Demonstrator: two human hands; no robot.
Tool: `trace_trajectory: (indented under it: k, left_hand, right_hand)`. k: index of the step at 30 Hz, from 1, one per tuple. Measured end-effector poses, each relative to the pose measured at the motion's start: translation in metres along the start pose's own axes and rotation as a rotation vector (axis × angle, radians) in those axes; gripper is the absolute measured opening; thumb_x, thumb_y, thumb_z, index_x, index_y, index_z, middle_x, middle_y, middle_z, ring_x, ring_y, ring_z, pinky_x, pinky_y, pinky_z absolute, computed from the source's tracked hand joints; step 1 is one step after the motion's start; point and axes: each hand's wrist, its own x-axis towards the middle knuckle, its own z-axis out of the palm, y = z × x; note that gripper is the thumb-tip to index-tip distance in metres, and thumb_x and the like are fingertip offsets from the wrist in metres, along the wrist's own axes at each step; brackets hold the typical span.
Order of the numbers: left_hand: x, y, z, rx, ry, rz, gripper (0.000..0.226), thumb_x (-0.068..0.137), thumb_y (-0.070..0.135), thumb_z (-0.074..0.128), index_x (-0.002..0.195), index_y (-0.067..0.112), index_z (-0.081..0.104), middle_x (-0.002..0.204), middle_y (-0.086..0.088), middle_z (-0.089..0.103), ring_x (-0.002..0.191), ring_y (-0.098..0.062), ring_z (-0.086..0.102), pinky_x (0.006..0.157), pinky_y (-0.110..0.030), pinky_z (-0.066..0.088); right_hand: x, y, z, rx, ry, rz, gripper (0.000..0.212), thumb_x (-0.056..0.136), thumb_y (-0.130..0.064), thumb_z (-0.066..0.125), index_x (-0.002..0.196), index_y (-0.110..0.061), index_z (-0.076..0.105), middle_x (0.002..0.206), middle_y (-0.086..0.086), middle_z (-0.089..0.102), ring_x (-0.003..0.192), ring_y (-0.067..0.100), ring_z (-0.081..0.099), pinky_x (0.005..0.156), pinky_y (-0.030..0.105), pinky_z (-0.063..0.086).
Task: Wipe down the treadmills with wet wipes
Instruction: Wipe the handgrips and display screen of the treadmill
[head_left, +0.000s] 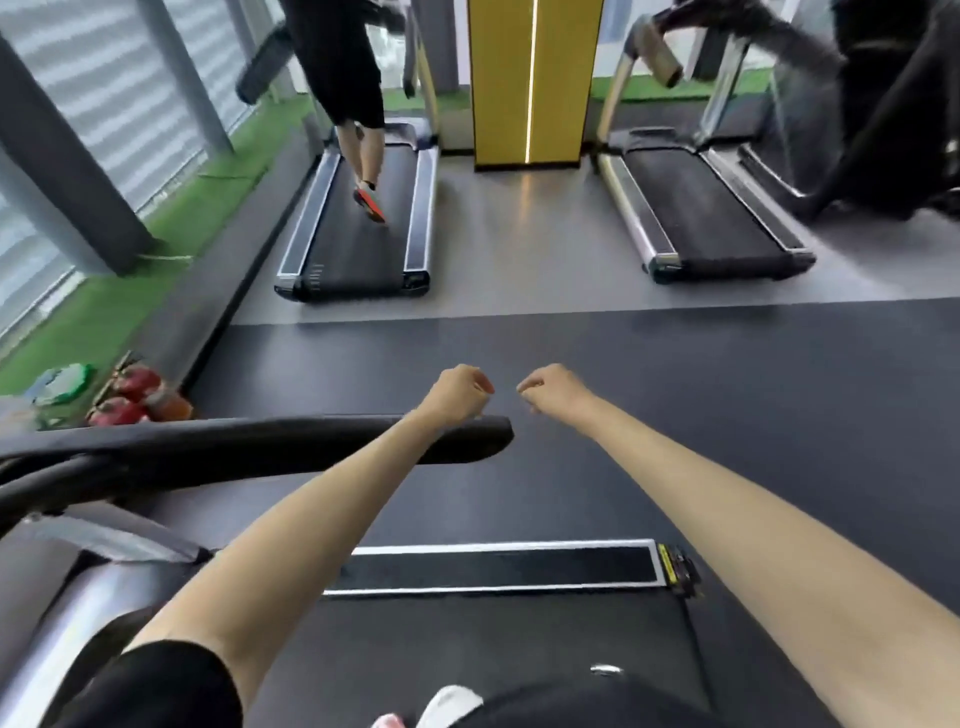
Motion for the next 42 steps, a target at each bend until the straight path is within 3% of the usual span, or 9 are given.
trace_trajectory:
  k: [2, 4, 11, 18, 23, 28, 34, 37, 42]
  left_hand:
    - [0.015, 0.033, 0.043, 0.032, -0.091, 0.037, 0.021, 0.095, 0.008, 0.050, 0.107, 0.006, 0.066, 0.107, -0.012, 0.068, 0.084, -0.023, 0.070, 0.081, -0.031, 0.055]
    - [0.028, 0.053, 0.069, 0.070, -0.154, 0.054, 0.022, 0.096, 0.010, 0.049, 0.110, 0.006, 0.066, 0.110, -0.011, 0.067, 0.086, -0.023, 0.070, 0.082, -0.034, 0.056]
    - [0.089, 0.071, 0.103, 0.132, -0.199, 0.007, 0.025, 0.095, 0.007, 0.044, 0.106, 0.002, 0.066, 0.113, -0.012, 0.066, 0.092, -0.027, 0.068, 0.085, -0.036, 0.055]
    - [0.188, 0.077, 0.113, 0.026, -0.205, -0.066, 0.023, 0.093, 0.006, 0.047, 0.108, 0.004, 0.065, 0.111, -0.010, 0.066, 0.080, -0.020, 0.068, 0.075, -0.026, 0.047]
    - [0.276, 0.086, 0.097, -0.026, -0.187, -0.095, 0.024, 0.093, 0.005, 0.046, 0.106, 0.002, 0.066, 0.106, -0.010, 0.067, 0.088, -0.024, 0.070, 0.068, -0.023, 0.045]
    - [0.320, 0.061, 0.046, -0.074, -0.112, -0.190, 0.022, 0.092, 0.007, 0.048, 0.104, 0.002, 0.066, 0.108, -0.012, 0.067, 0.086, -0.025, 0.070, 0.085, -0.035, 0.055]
    - [0.336, -0.001, -0.021, -0.074, 0.067, -0.338, 0.021, 0.091, 0.005, 0.047, 0.101, 0.003, 0.067, 0.095, -0.011, 0.067, 0.088, -0.026, 0.068, 0.077, -0.029, 0.050]
    - [0.340, -0.042, -0.044, -0.096, 0.175, -0.436, 0.022, 0.089, 0.004, 0.047, 0.097, 0.006, 0.067, 0.096, -0.010, 0.068, 0.090, -0.027, 0.067, 0.078, -0.031, 0.052]
    - [0.340, -0.118, -0.058, -0.105, 0.340, -0.627, 0.022, 0.086, 0.004, 0.044, 0.091, 0.008, 0.066, 0.097, -0.010, 0.068, 0.091, -0.031, 0.065, 0.084, -0.042, 0.054]
  right_hand:
    - [-0.004, 0.047, -0.030, 0.043, 0.035, 0.068, 0.031, 0.091, -0.004, 0.042, 0.107, 0.007, 0.067, 0.088, 0.016, 0.066, 0.080, 0.020, 0.056, 0.086, 0.038, 0.051]
    - [-0.006, 0.079, -0.049, 0.090, 0.051, 0.123, 0.031, 0.091, -0.004, 0.042, 0.105, -0.004, 0.070, 0.086, 0.003, 0.062, 0.083, 0.019, 0.059, 0.086, 0.032, 0.049]
    - [0.022, 0.144, -0.076, 0.175, 0.048, 0.221, 0.024, 0.090, -0.006, 0.046, 0.093, -0.006, 0.070, 0.074, 0.001, 0.061, 0.076, 0.020, 0.058, 0.084, 0.034, 0.051]
    - [0.102, 0.158, -0.101, 0.156, -0.010, 0.218, 0.027, 0.093, -0.007, 0.043, 0.102, -0.009, 0.068, 0.091, 0.001, 0.058, 0.089, 0.019, 0.057, 0.083, 0.027, 0.044]
    - [0.205, 0.141, -0.130, 0.081, -0.037, 0.233, 0.030, 0.092, -0.007, 0.040, 0.105, -0.011, 0.068, 0.097, 0.001, 0.057, 0.094, 0.022, 0.061, 0.087, 0.032, 0.048]
    - [0.286, 0.094, -0.132, 0.075, -0.103, 0.202, 0.031, 0.090, -0.005, 0.041, 0.103, -0.004, 0.069, 0.089, 0.006, 0.062, 0.085, 0.020, 0.058, 0.092, 0.039, 0.050]
    - [0.356, 0.027, -0.089, -0.003, -0.256, 0.050, 0.032, 0.092, -0.003, 0.040, 0.107, 0.002, 0.068, 0.096, 0.004, 0.060, 0.087, 0.020, 0.057, 0.087, 0.038, 0.051]
    - [0.391, -0.004, -0.065, -0.114, -0.350, -0.066, 0.035, 0.089, 0.000, 0.038, 0.111, 0.009, 0.064, 0.105, 0.010, 0.066, 0.088, 0.031, 0.063, 0.087, 0.044, 0.052]
    - [0.462, -0.039, -0.009, -0.238, -0.472, -0.247, 0.033, 0.088, -0.002, 0.040, 0.109, 0.009, 0.064, 0.111, 0.021, 0.066, 0.095, 0.038, 0.064, 0.067, 0.039, 0.050]
